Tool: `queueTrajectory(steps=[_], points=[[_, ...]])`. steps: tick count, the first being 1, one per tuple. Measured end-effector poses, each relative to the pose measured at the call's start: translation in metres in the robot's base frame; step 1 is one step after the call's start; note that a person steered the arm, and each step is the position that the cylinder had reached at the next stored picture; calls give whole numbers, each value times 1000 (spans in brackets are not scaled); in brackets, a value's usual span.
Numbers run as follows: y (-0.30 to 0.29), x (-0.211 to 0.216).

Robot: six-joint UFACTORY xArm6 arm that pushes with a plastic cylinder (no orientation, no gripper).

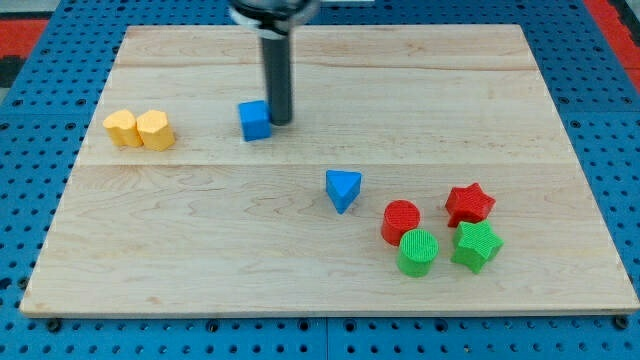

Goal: Push blue cube closer to yellow hexagon

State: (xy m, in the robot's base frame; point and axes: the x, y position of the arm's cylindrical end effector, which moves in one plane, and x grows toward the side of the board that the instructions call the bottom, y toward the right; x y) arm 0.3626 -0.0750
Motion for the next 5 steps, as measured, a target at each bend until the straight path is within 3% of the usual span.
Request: queueTrajectory(steps=[1,2,3,5], points=[[-23,4],[14,44],[-52,2],[-84,-22]])
